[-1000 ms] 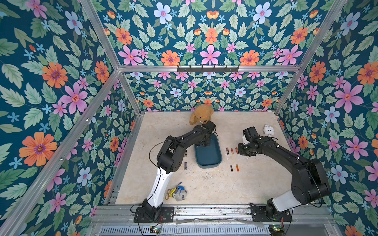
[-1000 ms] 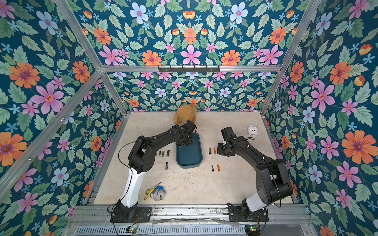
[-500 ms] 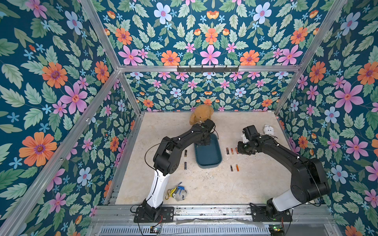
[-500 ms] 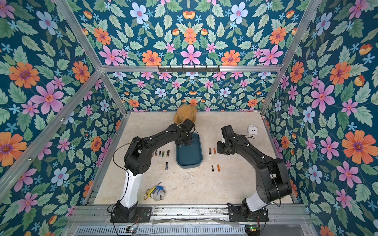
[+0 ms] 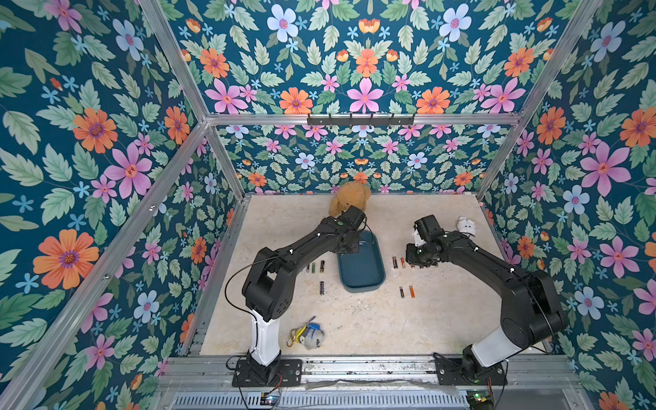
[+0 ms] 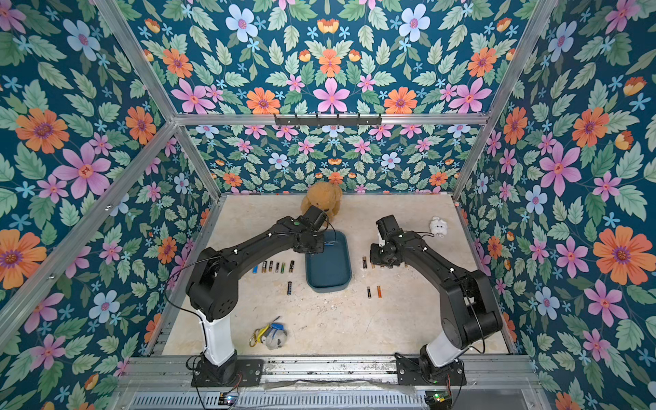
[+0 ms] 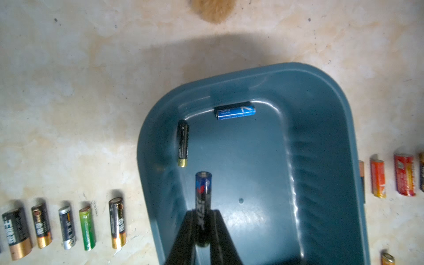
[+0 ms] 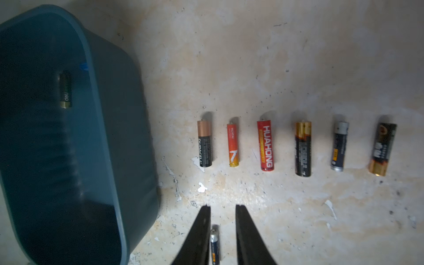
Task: Take the batteries out of the storage box
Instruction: Pick up the battery from the storage box, then place the battery at the center of the board.
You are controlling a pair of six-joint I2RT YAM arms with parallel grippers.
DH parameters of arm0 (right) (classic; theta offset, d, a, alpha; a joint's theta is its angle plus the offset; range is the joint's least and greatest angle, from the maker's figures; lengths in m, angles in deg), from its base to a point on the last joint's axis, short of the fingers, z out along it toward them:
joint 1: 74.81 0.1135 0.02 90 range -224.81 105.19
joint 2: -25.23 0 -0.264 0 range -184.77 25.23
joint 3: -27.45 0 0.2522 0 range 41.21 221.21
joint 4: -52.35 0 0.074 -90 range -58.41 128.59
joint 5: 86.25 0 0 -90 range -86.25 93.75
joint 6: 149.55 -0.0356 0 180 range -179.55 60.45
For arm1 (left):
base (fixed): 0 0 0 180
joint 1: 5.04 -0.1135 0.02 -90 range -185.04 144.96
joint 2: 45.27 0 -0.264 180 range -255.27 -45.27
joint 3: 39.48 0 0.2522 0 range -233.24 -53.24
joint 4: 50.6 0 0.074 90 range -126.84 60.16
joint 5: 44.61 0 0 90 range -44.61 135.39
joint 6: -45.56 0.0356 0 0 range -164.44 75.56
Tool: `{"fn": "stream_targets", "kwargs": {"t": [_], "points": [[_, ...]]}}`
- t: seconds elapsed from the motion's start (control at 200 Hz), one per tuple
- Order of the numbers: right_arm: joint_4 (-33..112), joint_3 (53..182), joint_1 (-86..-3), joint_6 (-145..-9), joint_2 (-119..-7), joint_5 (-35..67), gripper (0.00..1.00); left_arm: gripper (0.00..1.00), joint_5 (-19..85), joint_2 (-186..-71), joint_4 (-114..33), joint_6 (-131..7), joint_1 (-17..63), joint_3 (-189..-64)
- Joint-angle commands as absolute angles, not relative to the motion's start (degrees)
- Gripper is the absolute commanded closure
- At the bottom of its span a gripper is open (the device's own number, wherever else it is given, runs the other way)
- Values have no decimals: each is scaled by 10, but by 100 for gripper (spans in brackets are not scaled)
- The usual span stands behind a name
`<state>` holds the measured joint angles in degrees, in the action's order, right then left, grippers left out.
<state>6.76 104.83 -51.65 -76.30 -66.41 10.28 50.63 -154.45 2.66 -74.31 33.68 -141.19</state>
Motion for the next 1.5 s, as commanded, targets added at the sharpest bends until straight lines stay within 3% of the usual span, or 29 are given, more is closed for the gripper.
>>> {"fn": "stream_targets", "kwargs": {"t": [0.0, 0.905, 1.495], "points": [[64, 1060, -505, -772, -673, 99, 75, 83, 512, -1519, 37, -751, 336, -1394], [55, 1097, -463, -800, -717, 83, 75, 81, 521, -1245, 57, -791, 286, -1112], [44, 1107, -461, -797, -719, 74, 75, 82, 481, -1249, -32, -811, 282, -986]]}}
